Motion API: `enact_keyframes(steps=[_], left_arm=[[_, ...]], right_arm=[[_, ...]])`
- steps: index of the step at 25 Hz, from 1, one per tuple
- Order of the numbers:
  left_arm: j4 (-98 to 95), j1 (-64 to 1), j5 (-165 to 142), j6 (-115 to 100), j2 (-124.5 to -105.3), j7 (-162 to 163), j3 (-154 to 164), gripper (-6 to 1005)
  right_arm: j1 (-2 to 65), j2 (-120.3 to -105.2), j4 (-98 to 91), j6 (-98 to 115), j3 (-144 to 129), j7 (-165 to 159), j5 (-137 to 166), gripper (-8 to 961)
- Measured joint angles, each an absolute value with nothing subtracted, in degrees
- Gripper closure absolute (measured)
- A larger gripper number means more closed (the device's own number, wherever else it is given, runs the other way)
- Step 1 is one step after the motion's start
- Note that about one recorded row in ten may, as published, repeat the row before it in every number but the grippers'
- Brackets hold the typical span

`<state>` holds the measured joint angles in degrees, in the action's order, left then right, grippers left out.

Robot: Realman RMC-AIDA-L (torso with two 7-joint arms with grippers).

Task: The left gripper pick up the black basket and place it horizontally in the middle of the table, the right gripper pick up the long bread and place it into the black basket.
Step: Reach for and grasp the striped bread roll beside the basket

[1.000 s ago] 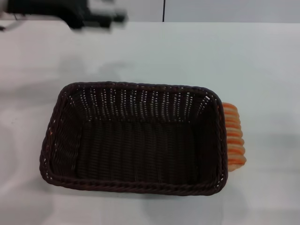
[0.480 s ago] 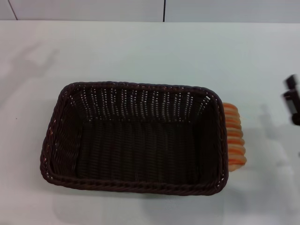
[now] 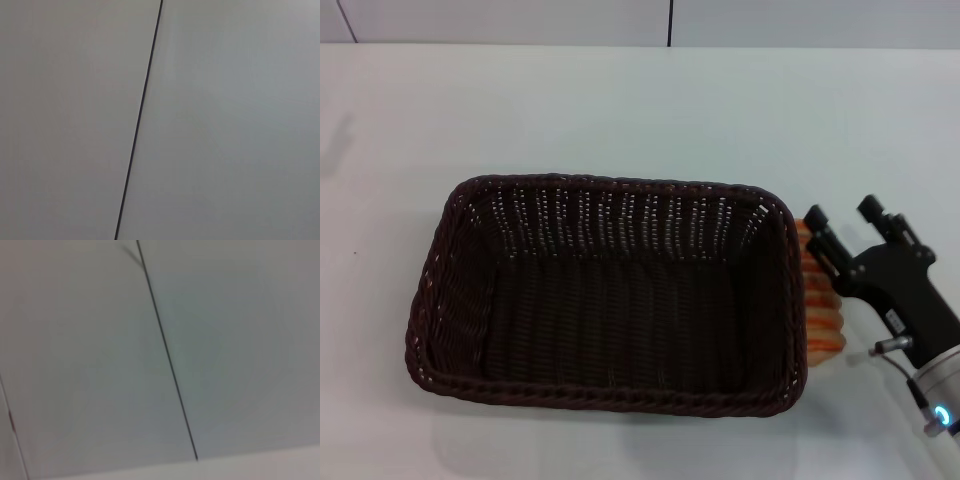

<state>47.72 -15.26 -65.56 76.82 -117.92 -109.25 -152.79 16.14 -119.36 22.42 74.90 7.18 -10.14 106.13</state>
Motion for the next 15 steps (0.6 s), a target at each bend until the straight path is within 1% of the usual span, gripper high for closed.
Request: enact_keyframes(steps=[15], left_arm=[[48.09, -15.58, -65.31, 79.48, -117.69, -109.3, -153.37, 396]], right_arm=[[17.26, -119.21, 22.16, 66.36, 5.68, -12.77, 106.33, 236]])
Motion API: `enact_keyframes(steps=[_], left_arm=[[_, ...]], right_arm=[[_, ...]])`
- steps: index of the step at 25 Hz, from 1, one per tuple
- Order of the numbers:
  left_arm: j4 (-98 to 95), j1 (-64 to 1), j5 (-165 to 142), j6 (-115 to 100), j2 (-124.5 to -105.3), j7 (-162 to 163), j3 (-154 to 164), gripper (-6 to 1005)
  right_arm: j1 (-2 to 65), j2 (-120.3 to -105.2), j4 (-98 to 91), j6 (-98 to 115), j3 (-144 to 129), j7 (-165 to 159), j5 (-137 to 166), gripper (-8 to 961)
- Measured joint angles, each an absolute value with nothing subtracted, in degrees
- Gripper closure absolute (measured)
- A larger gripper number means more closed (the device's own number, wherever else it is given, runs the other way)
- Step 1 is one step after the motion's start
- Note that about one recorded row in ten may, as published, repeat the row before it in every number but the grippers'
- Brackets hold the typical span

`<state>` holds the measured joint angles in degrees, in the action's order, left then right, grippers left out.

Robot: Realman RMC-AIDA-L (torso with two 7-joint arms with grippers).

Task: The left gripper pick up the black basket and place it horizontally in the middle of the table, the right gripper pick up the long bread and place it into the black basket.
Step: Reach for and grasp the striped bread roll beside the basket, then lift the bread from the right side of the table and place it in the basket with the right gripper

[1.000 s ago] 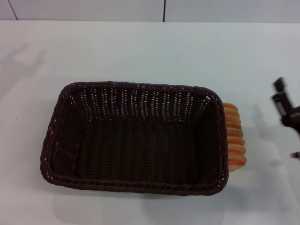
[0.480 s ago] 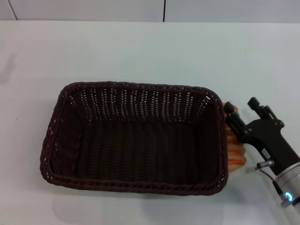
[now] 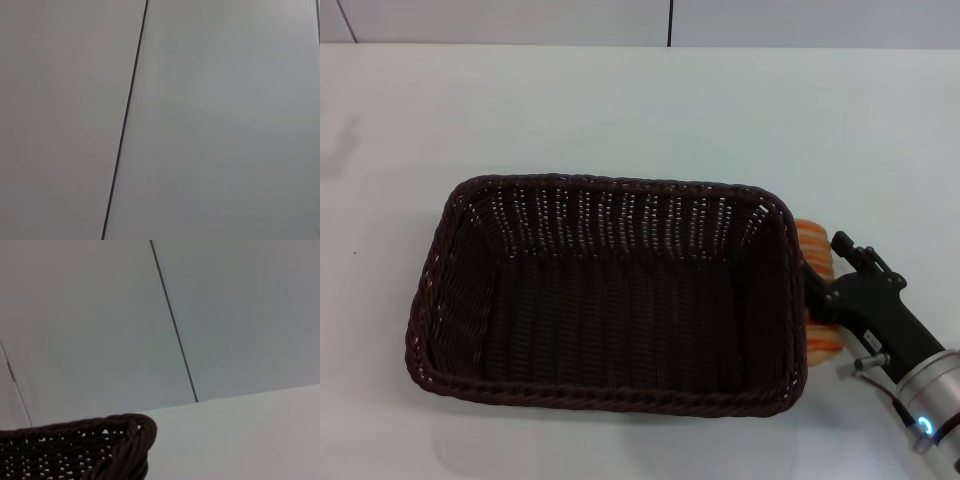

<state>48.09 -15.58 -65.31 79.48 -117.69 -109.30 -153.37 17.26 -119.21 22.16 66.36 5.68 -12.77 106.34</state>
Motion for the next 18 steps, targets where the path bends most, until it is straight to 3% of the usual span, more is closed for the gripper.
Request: enact_keyframes(steps=[11, 18], left_arm=[[48.3, -15.35, -64.89, 80.05, -117.73, -109.34, -153.54, 396], [48.34, -15.39, -64.68, 80.23, -117.76, -109.34, -153.55, 396]], right_arm=[[18.07, -119.1, 21.98, 64.99, 5.59, -13.58, 106.35, 237], [17.77, -119.09, 21.6, 66.11, 5.87, -13.72, 106.21, 370]])
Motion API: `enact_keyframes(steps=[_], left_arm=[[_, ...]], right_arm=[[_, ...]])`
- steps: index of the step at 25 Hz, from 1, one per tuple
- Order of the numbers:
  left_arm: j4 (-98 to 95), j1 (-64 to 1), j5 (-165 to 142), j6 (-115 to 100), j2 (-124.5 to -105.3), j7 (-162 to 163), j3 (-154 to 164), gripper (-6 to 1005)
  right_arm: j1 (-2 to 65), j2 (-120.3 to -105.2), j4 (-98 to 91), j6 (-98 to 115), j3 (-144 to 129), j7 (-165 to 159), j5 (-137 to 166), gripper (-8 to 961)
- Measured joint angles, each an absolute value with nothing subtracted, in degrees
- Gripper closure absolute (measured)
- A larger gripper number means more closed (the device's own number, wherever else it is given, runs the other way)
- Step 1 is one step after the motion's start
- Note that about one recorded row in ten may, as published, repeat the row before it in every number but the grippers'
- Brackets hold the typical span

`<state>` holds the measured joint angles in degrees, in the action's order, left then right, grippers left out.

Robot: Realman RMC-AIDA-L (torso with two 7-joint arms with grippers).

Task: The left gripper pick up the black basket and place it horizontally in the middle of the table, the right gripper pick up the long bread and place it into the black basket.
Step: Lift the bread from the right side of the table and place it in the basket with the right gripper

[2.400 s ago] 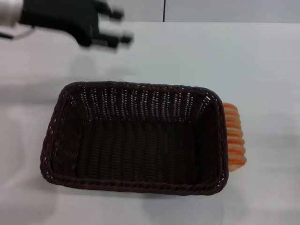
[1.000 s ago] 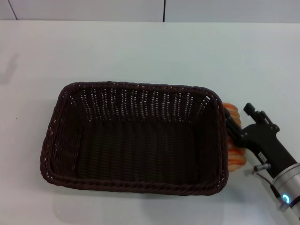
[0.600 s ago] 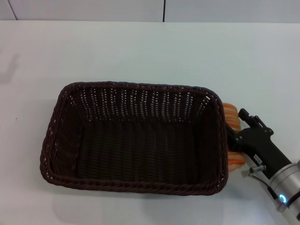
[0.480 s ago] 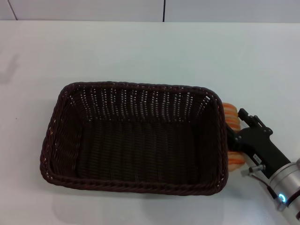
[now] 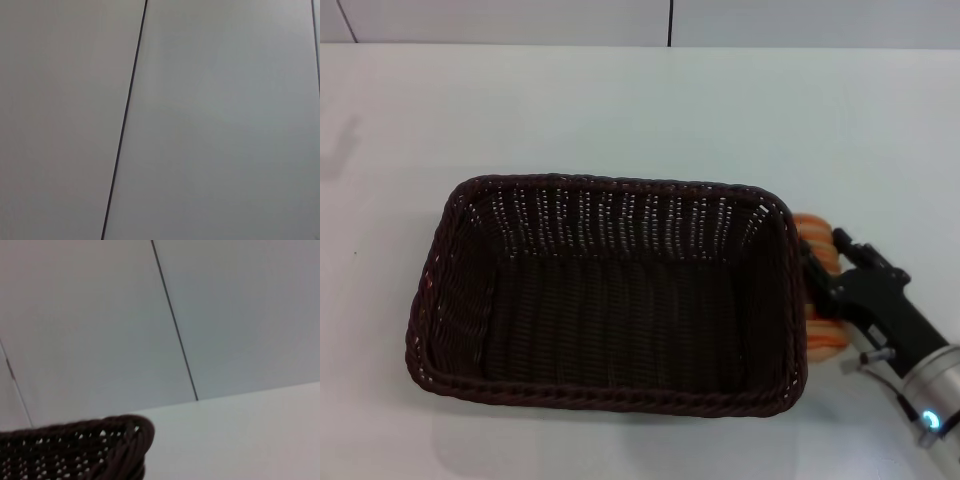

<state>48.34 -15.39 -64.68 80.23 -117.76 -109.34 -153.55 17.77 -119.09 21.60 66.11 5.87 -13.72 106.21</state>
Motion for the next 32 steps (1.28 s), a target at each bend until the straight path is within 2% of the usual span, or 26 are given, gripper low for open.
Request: enact_keyframes(steps=[6, 10, 16, 23, 28, 32], left_arm=[[48.52, -15.65, -64.68, 80.26, -117.69, -109.34, -153.55, 396], [49.06, -15.65, -64.68, 80.26, -117.68, -109.1, -153.55, 396], [49.8, -15.52, -64.68, 80.24, -117.74, -108.78, -153.51, 396], [49.83, -15.52, -64.68, 80.53, -117.77, -108.75, -153.46, 396], [49.84, -15.57, -64.69, 80.55, -117.78, -108.73, -153.45, 396], [49.59, -15.66, -64.69, 80.48, -117.76, -108.73, -153.51, 396]], right_arm=[[13.13, -118.34, 15.88, 83.76, 10.23, -17.29, 105.66, 431], [12.51, -117.96, 11.51, 93.6, 10.08, -24.59, 106.41, 462], [16.53, -118.96, 9.57, 107.59, 8.98, -29.75, 118.05, 494], [22.92, -118.96, 13.9, 102.8, 8.95, -29.64, 128.54, 558], [26.68, -118.7, 15.95, 94.13, 8.99, -31.2, 130.82, 560], [27.98, -118.69, 16.58, 91.9, 9.4, -31.29, 133.05, 479]])
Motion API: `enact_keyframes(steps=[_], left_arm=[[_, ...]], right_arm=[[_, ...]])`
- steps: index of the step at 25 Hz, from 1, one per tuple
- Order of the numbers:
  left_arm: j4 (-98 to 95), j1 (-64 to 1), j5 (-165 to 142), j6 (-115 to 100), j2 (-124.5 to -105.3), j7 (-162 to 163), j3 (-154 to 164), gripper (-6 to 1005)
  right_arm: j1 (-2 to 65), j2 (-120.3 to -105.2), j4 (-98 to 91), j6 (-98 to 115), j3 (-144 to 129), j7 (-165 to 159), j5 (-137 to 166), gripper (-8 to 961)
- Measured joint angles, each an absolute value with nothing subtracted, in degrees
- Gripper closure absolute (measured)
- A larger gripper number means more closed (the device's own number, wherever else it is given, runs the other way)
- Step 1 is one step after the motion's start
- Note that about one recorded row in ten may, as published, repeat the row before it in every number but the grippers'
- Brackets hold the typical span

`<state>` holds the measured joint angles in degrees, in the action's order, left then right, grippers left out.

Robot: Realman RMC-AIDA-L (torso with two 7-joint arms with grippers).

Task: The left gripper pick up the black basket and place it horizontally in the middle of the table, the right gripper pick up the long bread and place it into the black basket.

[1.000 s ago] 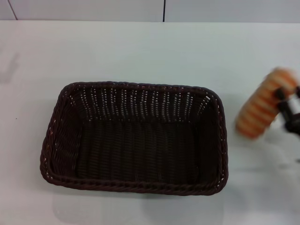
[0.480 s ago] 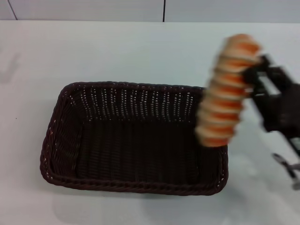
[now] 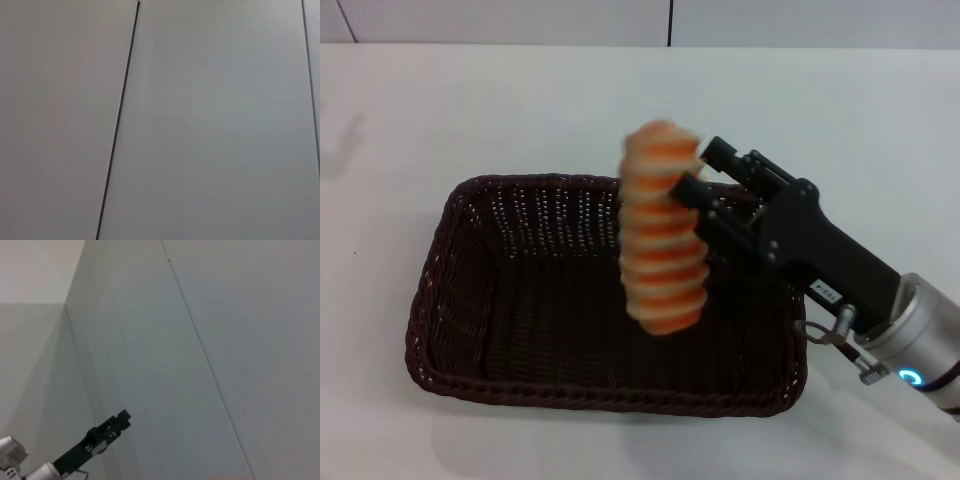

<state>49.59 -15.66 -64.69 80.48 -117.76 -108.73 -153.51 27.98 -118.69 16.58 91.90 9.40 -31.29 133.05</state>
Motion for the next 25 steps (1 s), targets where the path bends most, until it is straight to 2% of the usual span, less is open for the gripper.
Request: enact_keyframes(steps=[8, 13, 19, 25], left_arm=[[48.52, -15.53, -64.64, 80.08, -117.8, -109.07, -153.55, 396], [46.88, -15.24, -64.53, 79.75, -117.86, -109.28, -154.69, 396], [40.23, -15.52, -64.5, 79.16, -117.86, -112.83, -158.74, 396], [30.7, -16.32, -64.48, 77.79, -117.9, -123.25, -163.53, 396]], right_arm=[[27.47, -118.57, 15.16, 91.9, 10.93, -31.05, 132.96, 338], [20.01, -118.74, 9.81, 97.18, 25.23, -28.39, 132.59, 255], [11.77, -119.05, 7.12, 100.22, 46.34, -20.82, 130.84, 255], [10.23, -119.44, 7.12, 98.17, 49.31, -14.27, 125.61, 255]])
